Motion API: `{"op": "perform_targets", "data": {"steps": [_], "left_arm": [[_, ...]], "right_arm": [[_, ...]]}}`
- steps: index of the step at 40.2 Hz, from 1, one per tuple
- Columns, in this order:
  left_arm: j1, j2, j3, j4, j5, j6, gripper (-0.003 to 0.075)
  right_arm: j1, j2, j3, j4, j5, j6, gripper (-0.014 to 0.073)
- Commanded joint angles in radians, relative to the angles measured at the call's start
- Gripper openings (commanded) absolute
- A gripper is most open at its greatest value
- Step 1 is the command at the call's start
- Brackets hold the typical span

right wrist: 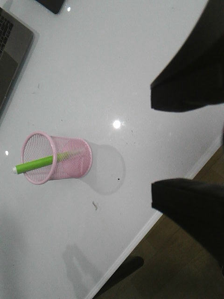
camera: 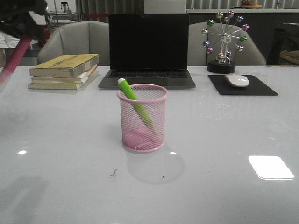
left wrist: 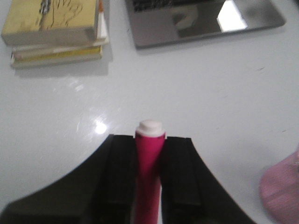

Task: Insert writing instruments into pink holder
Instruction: 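Carry the pink marker upright over the pink mesh holder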

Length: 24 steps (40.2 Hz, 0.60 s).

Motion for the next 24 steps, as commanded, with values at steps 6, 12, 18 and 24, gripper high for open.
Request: {"op": "perform_targets", "data": {"steps": [6,12,18,24], "left_arm": [[-0.217,-0.19,0.191,-0.035,-0.552,0.001,0.0091],[-0.345,-0.147,0.223,-0.035,-0.786,0.001,0.0091],[-0.421,-0.035,0.211,-0.035,-1.016,-0.018,0.0091],[-0.459,0.097,0.157,-0.035,-1.087,-0.081,0.0091]], "right_arm": [[-0.003,0.001,-0.029,-0.01,-0.071,-0.008,0.0444],[-0.003,0.001,-0.029,-0.01,-0.071,-0.008,0.0444],[-0.003,0.001,-0.029,-0.01,-0.071,-0.008,0.0444],[-0.003,0.001,-0.029,-0.01,-0.071,-0.008,0.0444]]}}
